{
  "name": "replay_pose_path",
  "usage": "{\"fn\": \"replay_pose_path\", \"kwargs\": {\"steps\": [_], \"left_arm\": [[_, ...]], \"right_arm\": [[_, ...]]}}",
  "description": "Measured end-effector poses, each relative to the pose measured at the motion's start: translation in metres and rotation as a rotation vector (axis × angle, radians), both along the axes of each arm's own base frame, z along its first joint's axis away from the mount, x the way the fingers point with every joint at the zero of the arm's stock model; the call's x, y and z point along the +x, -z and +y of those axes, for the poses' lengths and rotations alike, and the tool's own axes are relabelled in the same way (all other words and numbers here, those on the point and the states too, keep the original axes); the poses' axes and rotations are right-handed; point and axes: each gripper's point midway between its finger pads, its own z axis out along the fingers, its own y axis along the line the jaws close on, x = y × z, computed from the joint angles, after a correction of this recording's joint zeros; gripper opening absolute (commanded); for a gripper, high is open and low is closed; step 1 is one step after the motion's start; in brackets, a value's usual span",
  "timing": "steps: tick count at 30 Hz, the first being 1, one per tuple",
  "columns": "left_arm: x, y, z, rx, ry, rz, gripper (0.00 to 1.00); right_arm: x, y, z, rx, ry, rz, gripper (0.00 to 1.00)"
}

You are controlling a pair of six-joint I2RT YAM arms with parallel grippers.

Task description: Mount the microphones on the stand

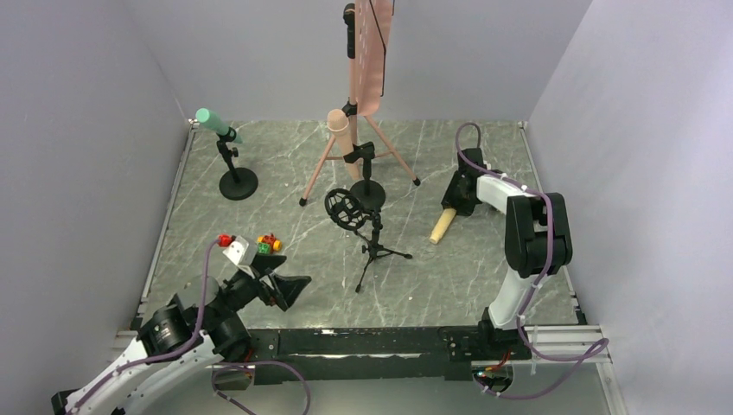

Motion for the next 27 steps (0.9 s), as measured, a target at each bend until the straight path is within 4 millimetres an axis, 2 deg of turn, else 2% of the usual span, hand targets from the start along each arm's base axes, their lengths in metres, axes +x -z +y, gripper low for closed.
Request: {"fn": "replay_pose_path", "kwargs": {"steps": [2, 5, 8, 10, 13, 17, 22, 27], "left_arm": [[-0.009, -0.011, -0.001, -0.006, 0.053, -0.035, 0.99], [-0.026, -0.034, -0.004, -0.031, 0.156, -0.097, 0.99], [-0.047, -0.076, -0.004, -0.069, 0.260, -0.174, 0.99], [-0.058, -0.105, -0.007, -0.086, 0.326, -0.212, 0.99], [-0.070, -0.137, -0.021, -0.093, 0.430, -0.232, 0.99], [-0.068, -0.166, -0.054, -0.072, 0.543, -0.203, 0.99], [-0.045, -0.198, -0.103, -0.062, 0.603, -0.150, 0.99], [-0.019, -0.226, -0.155, -0.057, 0.618, -0.120, 0.99]], "right_arm": [[0.000, 0.000, 0.000, 0.004, -0.001, 0.000, 0.33], [-0.001, -0.001, 0.003, 0.014, -0.014, -0.010, 0.27], [-0.011, -0.010, 0.006, 0.035, -0.035, -0.026, 0.25], [-0.017, -0.026, 0.009, 0.056, -0.052, -0.066, 0.24], [-0.021, -0.066, 0.014, 0.089, -0.087, -0.189, 0.22], [-0.022, -0.145, 0.014, 0.110, -0.124, -0.429, 0.22], [-0.039, -0.232, 0.013, 0.107, -0.169, -0.696, 0.22], [-0.054, -0.298, 0.018, 0.121, -0.220, -0.839, 0.20]]}}
